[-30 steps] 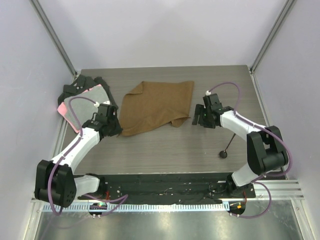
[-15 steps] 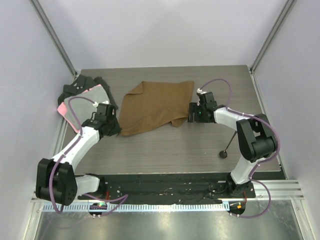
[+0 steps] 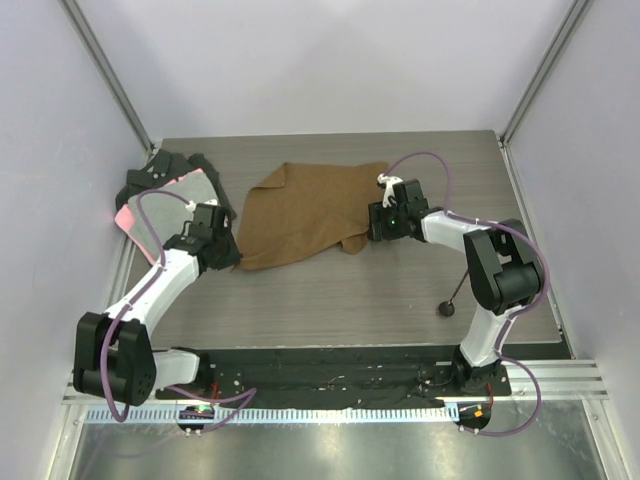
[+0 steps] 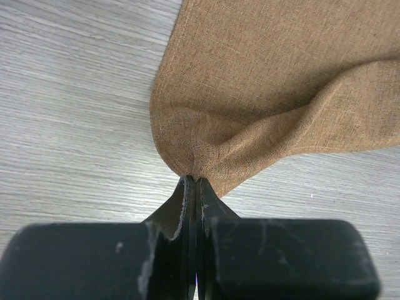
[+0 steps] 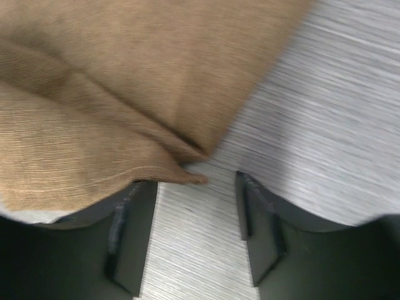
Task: Fold the napkin, place the utensils inside, and roll it up
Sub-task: Flatten the napkin out
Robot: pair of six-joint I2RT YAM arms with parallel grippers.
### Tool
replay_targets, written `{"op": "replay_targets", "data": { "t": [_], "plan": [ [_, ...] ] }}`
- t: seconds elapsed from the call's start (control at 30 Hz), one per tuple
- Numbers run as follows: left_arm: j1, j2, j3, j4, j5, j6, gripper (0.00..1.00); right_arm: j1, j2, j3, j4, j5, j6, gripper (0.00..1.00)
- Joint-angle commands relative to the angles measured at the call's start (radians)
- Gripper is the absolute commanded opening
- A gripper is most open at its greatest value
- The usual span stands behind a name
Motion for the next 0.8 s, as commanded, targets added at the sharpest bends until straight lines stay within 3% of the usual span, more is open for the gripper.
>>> {"op": "replay_targets", "data": {
  "t": [0.0, 0.07, 0.37, 0.5, 0.77],
  "plan": [
    [0.006, 0.008, 0.038, 0.002, 0.01, 0.014, 0.0, 0.033, 0.035, 0.05, 0.042, -0.082, -0.073, 0.54],
    [0.006, 0.008, 0.04, -0.001, 0.011, 0.015, 0.0, 0.039, 0.046, 0.072, 0.019, -0.062, -0.073, 0.45],
    [0.009, -0.001, 0.047, -0.007, 0.007, 0.017, 0.0, 0.042, 0.018, 0.054, -0.041, 0.026, -0.031, 0.26],
    [0.009, -0.001, 0.083, -0.018, -0.004, 0.027, 0.0, 0.042, -0.045, 0.058, -0.079, 0.062, -0.016, 0.03],
    [0.019, -0.012, 0.347, -0.07, -0.033, 0.073, 0.0, 0.048, -0.371, 0.156, -0.282, 0.233, -0.02, 0.01]
  ]
}}
